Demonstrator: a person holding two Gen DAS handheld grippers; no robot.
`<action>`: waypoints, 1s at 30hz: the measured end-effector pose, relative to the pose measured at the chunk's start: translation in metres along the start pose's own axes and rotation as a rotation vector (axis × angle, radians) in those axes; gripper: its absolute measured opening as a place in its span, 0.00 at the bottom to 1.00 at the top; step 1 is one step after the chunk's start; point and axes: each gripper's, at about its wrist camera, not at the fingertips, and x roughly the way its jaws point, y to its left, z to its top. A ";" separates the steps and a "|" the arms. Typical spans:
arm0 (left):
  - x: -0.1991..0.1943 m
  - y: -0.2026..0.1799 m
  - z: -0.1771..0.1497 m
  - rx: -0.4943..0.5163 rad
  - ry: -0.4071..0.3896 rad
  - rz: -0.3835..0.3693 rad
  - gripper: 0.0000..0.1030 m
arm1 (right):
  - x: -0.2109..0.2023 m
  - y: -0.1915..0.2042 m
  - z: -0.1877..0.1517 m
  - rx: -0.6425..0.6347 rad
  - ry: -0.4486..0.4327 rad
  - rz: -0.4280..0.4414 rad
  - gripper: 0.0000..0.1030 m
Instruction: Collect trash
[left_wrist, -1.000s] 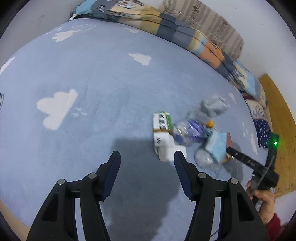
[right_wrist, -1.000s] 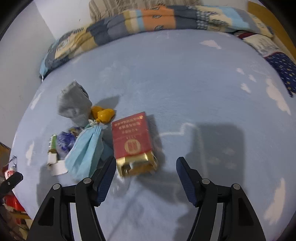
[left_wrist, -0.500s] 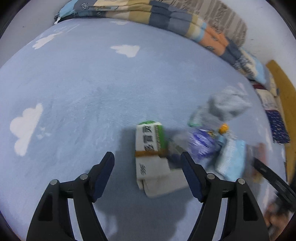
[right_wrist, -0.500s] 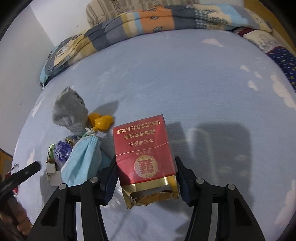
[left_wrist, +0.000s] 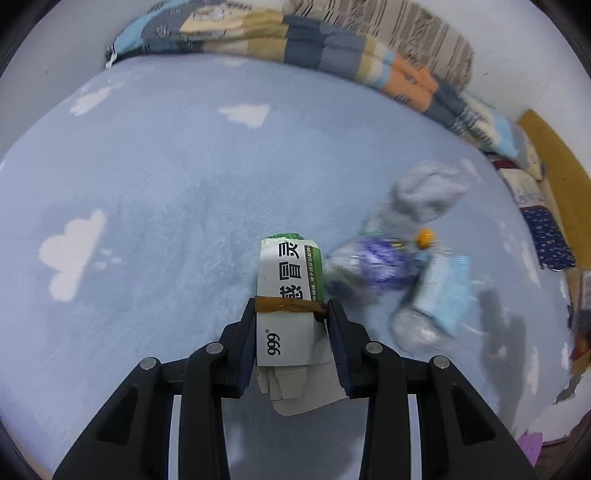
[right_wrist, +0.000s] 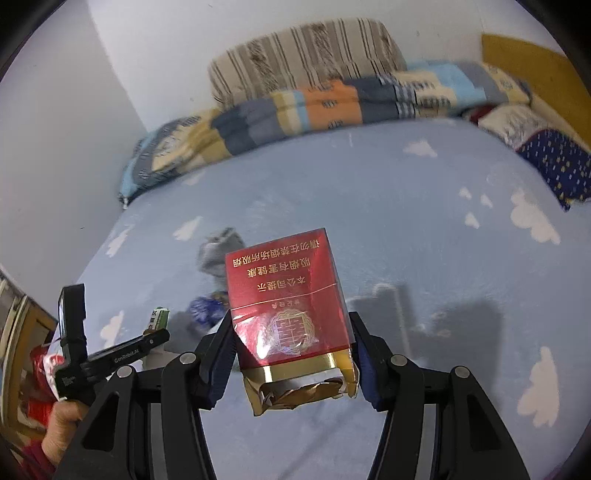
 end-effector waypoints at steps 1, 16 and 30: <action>-0.016 -0.004 -0.003 0.004 -0.025 -0.019 0.33 | -0.008 0.004 -0.004 -0.005 -0.012 0.007 0.59; -0.117 -0.078 -0.100 0.215 -0.198 -0.060 0.34 | -0.091 0.025 -0.085 -0.064 -0.111 0.041 0.59; -0.162 -0.068 -0.139 0.209 -0.230 -0.073 0.34 | -0.132 0.032 -0.114 -0.083 -0.174 -0.012 0.59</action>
